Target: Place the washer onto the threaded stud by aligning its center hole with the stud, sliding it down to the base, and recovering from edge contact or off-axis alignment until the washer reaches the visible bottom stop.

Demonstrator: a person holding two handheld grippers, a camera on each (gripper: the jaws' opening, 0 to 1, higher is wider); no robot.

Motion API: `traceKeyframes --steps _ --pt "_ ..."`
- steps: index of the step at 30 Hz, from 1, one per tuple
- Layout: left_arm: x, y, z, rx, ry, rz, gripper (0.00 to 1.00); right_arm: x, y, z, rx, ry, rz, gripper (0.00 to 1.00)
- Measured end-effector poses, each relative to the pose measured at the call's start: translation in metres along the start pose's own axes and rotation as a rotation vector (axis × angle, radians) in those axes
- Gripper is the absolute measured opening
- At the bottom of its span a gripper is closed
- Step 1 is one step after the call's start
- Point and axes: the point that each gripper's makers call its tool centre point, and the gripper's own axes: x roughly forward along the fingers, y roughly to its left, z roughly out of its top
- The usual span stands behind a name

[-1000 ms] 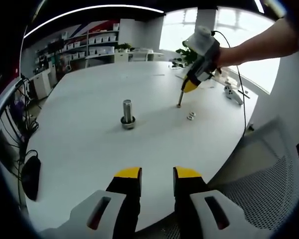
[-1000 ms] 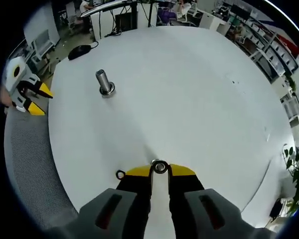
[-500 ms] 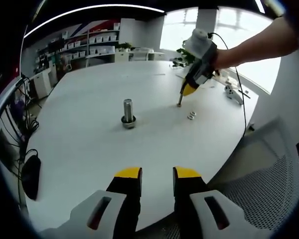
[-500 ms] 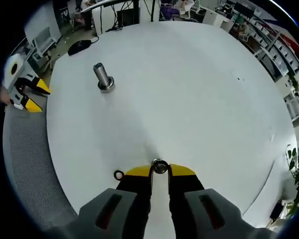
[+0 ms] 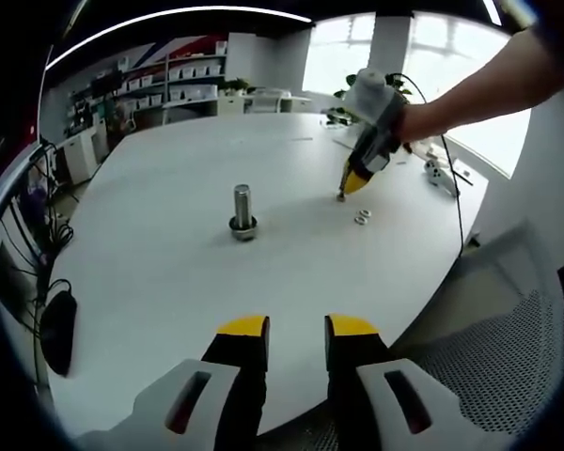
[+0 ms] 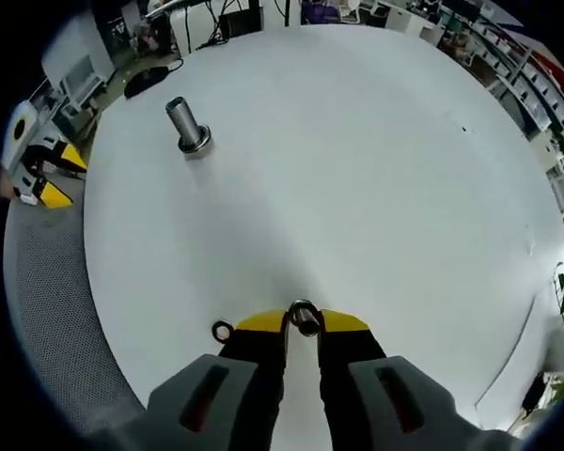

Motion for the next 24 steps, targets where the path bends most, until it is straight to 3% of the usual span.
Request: traceKeyframes --steps 11,24 --pt "0.0001 0.0012 -0.0003 -0.009 -0.002 0.003 0.22 0.0054 0.0045 -0.0015 -0.037 0.022 0.007 0.15" --pt "-0.0002 0.0005 0.0006 -0.007 -0.007 0.0 0.21 0.0029 0.0001 -0.0031 -0.019 0.019 -0.024 0.21"
